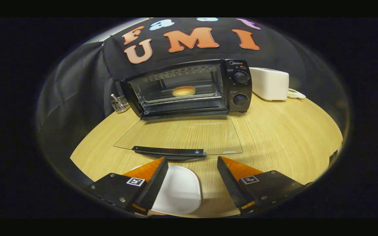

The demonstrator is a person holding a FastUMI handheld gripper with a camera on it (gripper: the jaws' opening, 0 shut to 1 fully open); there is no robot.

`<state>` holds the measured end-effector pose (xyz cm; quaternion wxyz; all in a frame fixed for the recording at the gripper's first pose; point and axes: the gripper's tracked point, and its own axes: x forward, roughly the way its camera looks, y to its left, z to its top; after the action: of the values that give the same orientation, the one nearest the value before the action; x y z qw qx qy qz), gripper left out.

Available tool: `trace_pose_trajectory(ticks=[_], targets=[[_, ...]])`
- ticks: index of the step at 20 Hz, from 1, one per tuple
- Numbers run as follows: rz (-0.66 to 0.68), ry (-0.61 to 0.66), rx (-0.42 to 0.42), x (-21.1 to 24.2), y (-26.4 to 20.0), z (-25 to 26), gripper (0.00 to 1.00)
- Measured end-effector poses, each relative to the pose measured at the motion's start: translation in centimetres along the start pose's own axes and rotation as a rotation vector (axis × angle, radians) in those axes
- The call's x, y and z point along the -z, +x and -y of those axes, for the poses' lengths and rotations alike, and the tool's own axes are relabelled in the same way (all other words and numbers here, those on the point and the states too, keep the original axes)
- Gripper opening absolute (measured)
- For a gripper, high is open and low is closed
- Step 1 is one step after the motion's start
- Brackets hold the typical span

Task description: Open the toaster oven, put the food inside, and close the toaster oven door.

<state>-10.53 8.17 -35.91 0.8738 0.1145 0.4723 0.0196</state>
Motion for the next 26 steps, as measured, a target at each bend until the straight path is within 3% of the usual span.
trace_pose_trajectory(ticks=[6,15,23,26], targets=[[0.036,-0.058,-0.001,-1.7,0.2,-1.3,0.91],[0.266,-0.028,-0.054,-12.5,-1.9,-2.4,0.94],[0.464,0.036,-0.081,-21.5,1.3,-2.1,0.94],[0.462,0.018,-0.083,-21.7,2.0,-2.0,0.93]])
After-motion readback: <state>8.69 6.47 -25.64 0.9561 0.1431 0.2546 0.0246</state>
